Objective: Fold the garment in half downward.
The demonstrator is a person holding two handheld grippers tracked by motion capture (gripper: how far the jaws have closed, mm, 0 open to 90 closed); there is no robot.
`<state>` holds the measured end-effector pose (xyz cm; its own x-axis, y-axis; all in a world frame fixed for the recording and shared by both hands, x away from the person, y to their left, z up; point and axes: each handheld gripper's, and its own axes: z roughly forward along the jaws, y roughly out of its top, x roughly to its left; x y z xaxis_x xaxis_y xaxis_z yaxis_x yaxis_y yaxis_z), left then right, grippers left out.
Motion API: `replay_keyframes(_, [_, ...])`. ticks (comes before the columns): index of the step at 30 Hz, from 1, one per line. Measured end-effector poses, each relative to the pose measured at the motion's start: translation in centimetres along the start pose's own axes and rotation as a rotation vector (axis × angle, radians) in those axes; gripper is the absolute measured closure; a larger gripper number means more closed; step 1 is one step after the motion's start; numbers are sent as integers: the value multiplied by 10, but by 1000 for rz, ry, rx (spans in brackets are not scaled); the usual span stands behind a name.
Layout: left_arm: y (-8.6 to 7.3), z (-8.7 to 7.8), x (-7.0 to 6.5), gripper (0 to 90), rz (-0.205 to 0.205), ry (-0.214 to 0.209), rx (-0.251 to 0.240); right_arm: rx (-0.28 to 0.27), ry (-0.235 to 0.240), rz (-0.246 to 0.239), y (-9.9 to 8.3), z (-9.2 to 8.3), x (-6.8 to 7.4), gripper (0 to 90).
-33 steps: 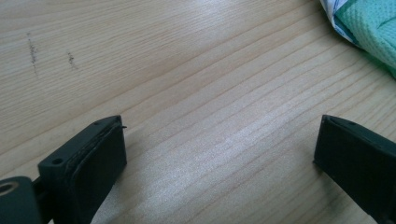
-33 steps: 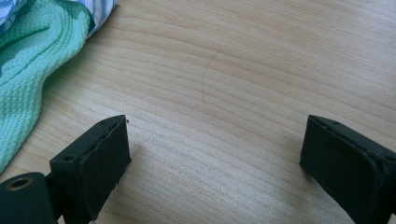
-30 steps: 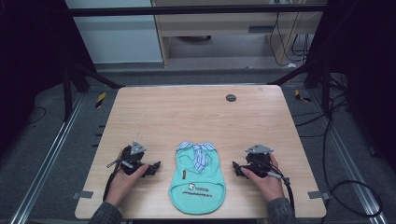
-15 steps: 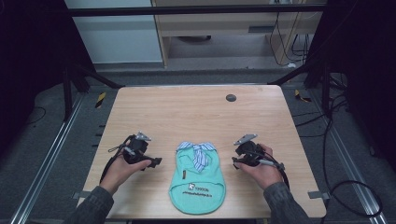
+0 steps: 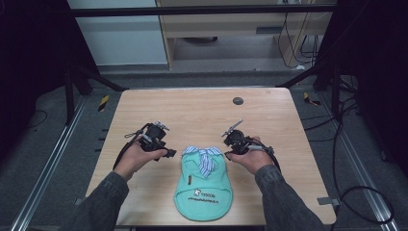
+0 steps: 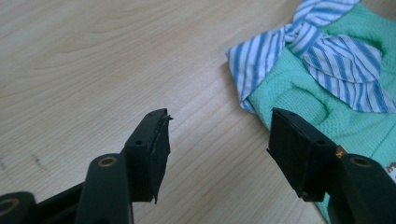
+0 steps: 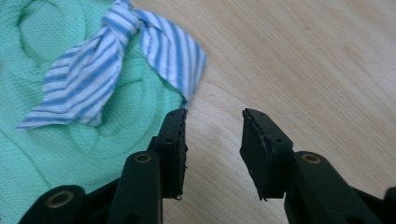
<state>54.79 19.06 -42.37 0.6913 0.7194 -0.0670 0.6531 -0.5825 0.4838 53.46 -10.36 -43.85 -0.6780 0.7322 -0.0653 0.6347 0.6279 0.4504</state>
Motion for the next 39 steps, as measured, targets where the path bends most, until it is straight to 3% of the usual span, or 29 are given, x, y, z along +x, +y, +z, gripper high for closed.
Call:
replay_keyframes(6, [10,12,-5,449,13,-25,30,30,13,-9,9,4,2,634])
replay_keyframes(14, [19,29,-9,488,-3,-36,35,62,57,44,22,12,-4,650])
replay_keyframes(18, [20,33,-13,490,11,-24,45,56,63,31,26,14,-1,641])
replay_keyframes(25, [23,34,-14,488,-1,-15,35,54,57,28,29,14,1,624])
replay_keyframes(39, [25,51,-18,461,-40,-7,19,26,82,94,39,28,5,540])
